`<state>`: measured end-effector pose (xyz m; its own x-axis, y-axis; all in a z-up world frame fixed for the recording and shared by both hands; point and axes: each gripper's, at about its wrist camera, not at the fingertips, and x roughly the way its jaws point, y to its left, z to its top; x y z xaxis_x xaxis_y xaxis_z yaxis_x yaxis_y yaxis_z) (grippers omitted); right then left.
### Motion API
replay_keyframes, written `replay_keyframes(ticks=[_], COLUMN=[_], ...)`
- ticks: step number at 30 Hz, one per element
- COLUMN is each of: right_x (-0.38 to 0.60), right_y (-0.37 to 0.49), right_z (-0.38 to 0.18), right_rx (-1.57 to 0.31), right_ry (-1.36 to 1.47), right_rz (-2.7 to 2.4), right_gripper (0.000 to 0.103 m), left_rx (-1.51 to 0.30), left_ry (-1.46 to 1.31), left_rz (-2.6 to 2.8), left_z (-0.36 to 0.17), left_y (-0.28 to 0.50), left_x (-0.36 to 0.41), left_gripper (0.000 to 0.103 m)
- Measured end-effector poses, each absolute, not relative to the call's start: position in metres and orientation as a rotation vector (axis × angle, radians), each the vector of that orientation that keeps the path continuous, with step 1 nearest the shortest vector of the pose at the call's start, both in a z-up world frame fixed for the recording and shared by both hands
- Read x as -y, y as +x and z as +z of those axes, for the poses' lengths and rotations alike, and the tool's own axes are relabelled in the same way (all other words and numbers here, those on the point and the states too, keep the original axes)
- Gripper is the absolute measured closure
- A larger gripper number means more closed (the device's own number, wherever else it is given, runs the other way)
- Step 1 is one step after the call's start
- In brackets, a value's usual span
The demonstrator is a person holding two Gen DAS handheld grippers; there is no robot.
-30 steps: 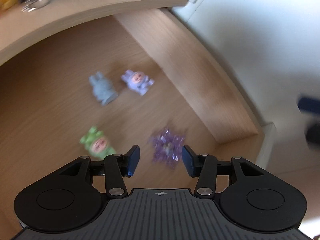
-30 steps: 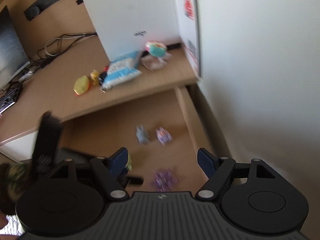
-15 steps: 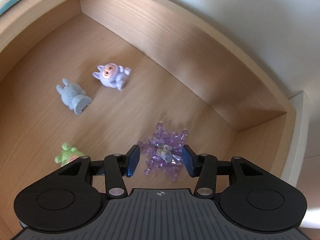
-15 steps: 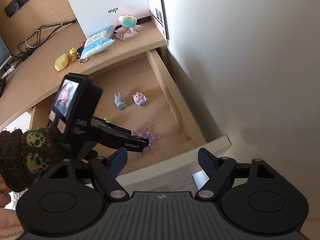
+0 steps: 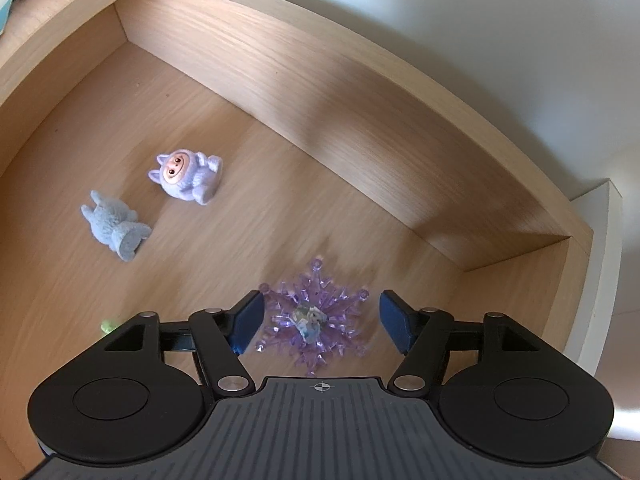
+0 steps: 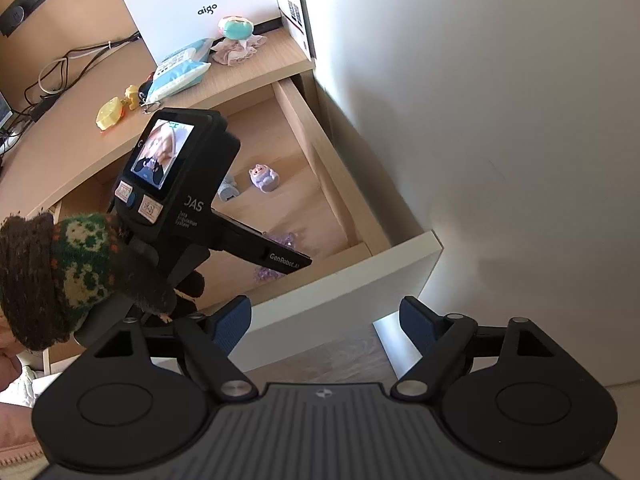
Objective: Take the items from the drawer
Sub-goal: 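Grasp the purple crystal snowflake in the drawer with the left gripper, then lift the purple snowflake with the left while the right grasps the green pig figure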
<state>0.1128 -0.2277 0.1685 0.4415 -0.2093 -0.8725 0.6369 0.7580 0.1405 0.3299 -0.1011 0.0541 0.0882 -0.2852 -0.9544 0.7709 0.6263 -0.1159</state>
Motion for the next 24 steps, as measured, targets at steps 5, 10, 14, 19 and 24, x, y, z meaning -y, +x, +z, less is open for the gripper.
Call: replay_keyframes(ticks=[5, 10, 14, 19, 24], right_x=[0.23, 0.232, 0.233, 0.236, 0.233], right_y=[0.107, 0.103, 0.104, 0.113, 0.143], right_z=[0.168, 0.169, 0.171, 0.174, 0.169], right_rx=[-0.981, -0.98, -0.98, -0.931, -0.871], right_ry=[0.502, 0.49, 0.437, 0.373, 0.304], right_rz=[-0.565, -0.569, -0.576, -0.546, -0.501], right_gripper=[0.021, 0.02, 0.019, 0.015, 0.0], left_rx=[-1.243, -1.211, -1.244, -1.189, -1.153], left_ry=[0.494, 0.567, 0.493, 0.322, 0.162], left_rz=[-0.835, -0.818, -0.784, -0.74, -0.573], left_z=[0.053, 0.053, 0.057, 0.1, 0.134], left_y=[0.331, 0.327, 0.338, 0.348, 0.347], left_x=[0.101, 0.103, 0.092, 0.031, -0.047], left_gripper=[0.036, 0.044, 0.046, 0.046, 0.046])
